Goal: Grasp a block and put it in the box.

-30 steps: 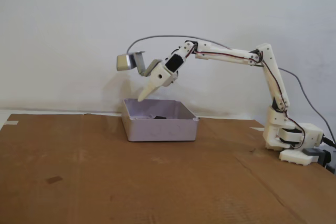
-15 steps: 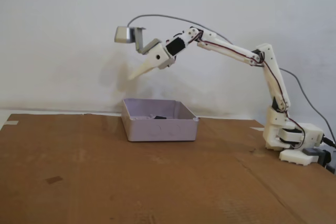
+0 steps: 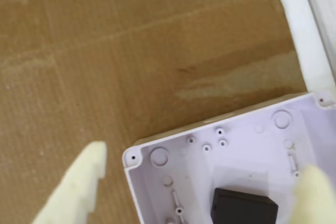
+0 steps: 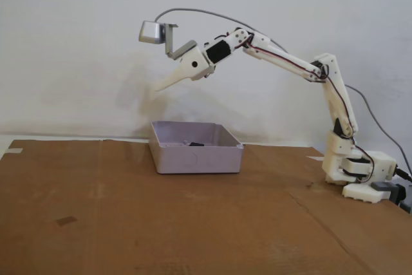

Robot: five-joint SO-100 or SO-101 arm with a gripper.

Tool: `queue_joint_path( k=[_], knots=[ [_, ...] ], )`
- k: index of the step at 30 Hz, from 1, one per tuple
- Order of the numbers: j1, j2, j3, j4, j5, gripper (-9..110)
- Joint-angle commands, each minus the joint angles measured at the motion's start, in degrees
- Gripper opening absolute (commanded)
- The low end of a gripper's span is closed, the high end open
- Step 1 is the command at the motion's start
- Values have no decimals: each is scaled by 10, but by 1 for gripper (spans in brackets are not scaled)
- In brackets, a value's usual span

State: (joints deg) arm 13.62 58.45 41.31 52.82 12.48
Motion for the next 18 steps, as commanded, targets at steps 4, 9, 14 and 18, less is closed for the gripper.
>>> queue_joint_path(
  k=[4, 9, 14, 18],
  knots=[
    [-10, 41, -74, 10, -5, 6],
    [-18, 41, -74, 15, -5, 0],
    [-27, 40, -72, 15, -5, 0],
    [-31, 40, -69, 15, -5, 0]
  ],
)
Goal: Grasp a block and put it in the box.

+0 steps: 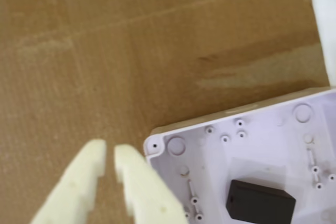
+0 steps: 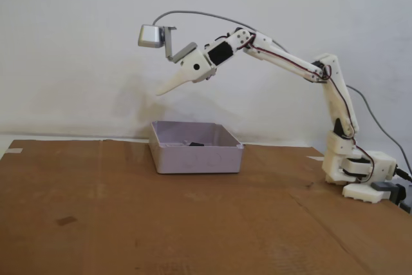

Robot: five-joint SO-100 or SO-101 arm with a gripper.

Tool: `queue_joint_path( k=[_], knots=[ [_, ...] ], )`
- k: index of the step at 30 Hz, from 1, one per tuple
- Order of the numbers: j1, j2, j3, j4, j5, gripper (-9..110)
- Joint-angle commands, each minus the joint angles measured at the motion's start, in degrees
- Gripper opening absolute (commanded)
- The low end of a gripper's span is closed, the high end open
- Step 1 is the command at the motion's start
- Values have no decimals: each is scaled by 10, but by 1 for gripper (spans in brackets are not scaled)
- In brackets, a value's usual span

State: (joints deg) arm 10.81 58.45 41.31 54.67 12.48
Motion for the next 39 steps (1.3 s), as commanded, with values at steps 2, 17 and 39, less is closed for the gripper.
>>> queue_joint_path(
  k=[2, 17, 39],
  knots=[
    [-4, 40, -69, -4, -5, 0],
    [-16, 41, -69, -4, -5, 0],
    [-41, 218, 163, -11, -4, 0]
  ],
)
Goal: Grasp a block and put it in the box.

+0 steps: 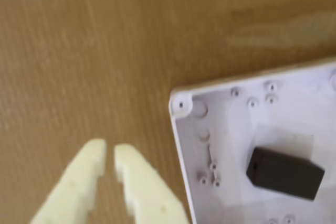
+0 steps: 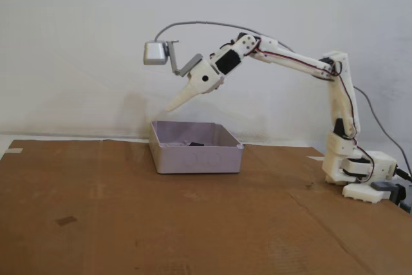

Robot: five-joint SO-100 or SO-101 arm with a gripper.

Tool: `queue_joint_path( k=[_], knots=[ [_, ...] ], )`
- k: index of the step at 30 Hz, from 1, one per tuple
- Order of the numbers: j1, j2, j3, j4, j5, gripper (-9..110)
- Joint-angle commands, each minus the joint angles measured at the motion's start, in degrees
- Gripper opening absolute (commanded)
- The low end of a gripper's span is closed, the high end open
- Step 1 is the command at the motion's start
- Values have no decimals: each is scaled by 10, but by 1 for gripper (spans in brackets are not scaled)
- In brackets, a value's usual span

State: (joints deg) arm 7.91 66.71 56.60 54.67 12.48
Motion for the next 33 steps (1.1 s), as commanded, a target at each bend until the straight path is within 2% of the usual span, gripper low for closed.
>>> queue_joint_path(
  k=[1, 33],
  knots=[
    [-13, 149, 29, -11, -4, 0],
    [-35, 515, 484, -11, 4, 0]
  ],
)
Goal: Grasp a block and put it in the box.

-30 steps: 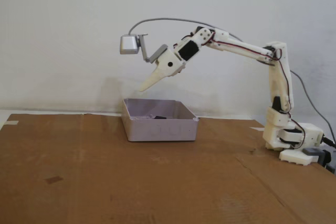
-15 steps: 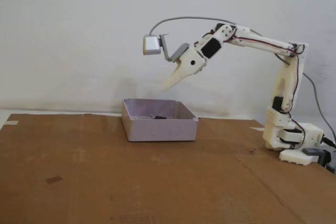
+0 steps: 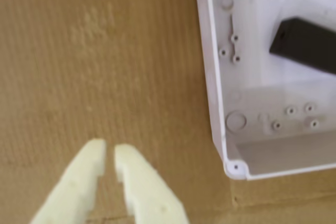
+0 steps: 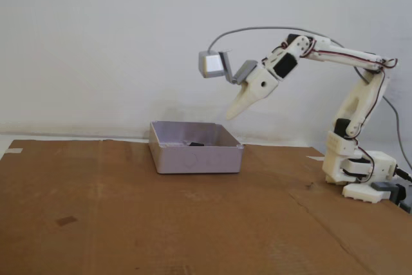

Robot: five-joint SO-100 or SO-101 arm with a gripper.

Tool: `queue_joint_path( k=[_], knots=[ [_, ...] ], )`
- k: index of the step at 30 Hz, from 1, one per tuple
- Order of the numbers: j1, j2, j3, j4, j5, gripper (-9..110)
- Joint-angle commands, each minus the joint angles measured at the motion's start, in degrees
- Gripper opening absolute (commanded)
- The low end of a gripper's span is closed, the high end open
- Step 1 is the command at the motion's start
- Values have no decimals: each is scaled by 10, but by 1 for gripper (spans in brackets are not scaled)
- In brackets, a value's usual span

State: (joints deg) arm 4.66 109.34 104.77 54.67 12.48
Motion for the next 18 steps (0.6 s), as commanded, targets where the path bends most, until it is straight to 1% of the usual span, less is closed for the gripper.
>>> queue_joint_path(
  k=[1, 18],
  knots=[
    [-3, 100, 14, -11, 4, 0],
    [-3, 291, 218, -11, 4, 1]
  ],
)
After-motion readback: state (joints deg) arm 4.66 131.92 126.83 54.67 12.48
